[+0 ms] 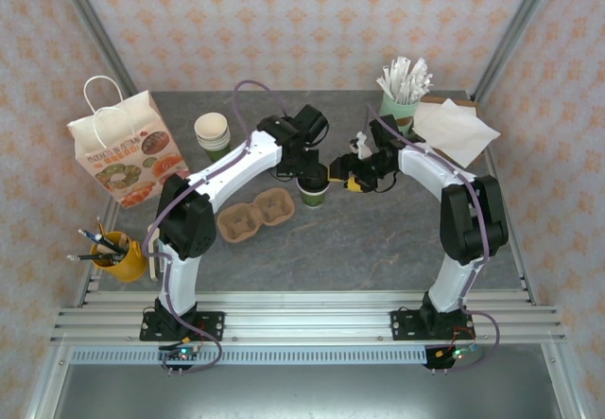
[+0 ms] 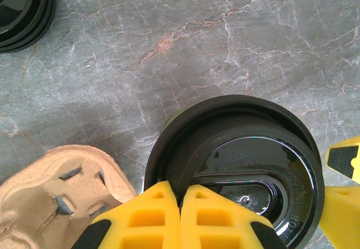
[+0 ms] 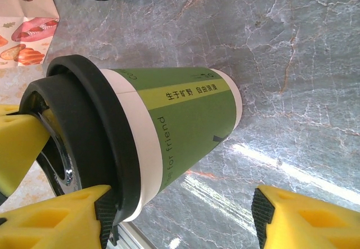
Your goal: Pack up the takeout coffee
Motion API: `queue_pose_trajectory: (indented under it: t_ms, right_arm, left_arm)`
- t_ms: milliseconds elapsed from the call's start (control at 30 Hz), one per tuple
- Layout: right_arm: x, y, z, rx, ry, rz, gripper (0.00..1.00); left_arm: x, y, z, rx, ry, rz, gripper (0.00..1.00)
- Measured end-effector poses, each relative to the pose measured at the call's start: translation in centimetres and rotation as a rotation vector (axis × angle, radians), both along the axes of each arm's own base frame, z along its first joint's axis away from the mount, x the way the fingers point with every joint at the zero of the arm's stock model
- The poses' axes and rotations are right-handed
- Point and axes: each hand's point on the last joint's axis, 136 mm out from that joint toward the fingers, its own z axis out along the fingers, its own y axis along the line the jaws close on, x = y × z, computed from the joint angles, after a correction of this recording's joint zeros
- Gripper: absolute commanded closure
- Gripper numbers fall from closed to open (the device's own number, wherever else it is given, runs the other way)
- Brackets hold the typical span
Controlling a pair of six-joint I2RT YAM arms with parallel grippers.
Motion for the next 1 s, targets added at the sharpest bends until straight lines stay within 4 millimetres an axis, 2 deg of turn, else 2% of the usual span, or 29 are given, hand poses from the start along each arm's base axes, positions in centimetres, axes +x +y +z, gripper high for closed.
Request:
queue_pose_trajectory:
  t_ms: [567, 1000]
  right_arm:
    - [0.0, 0.2, 0.2, 0.009, -0.004, 0.007, 0.3]
    - [-0.2, 0.2, -0.1, 0.006, 0.003, 0.007, 0.3]
  left_arm:
    - [-0.4, 0.1, 0.8, -0.002, 0.012, -0.003, 1.0]
    - [-1.0, 0.1, -0.3, -0.017, 0.045, -0.008, 1.0]
